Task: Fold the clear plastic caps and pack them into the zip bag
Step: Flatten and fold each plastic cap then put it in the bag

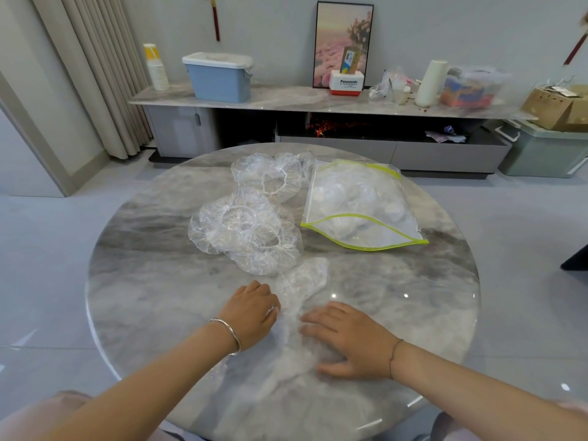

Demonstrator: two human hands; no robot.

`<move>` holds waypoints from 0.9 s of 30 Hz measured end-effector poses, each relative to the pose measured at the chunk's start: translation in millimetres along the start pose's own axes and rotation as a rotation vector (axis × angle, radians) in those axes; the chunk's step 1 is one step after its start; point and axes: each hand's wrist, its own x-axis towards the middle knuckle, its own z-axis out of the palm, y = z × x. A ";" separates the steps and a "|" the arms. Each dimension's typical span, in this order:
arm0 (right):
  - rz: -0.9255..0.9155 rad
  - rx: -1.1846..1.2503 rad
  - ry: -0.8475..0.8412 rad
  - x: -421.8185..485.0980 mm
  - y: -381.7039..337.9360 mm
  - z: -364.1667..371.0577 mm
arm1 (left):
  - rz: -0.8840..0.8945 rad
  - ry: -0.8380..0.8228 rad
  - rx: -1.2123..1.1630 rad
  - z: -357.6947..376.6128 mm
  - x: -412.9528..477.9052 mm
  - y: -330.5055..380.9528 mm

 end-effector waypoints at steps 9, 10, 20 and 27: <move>0.266 0.205 0.022 11.4 -5.9 8.4 | 0.212 -0.063 -0.106 10.7 -5.3 -0.6; 0.373 0.274 0.055 13.6 -6.4 5.9 | 0.216 -0.035 -0.114 14.9 -4.2 -2.6; 0.793 0.849 0.184 23.9 2.7 -16.3 | -0.156 -0.015 -0.547 7.2 7.8 10.2; 0.986 0.939 0.238 24.1 8.2 -6.7 | -0.257 -0.032 -0.678 7.8 9.2 20.1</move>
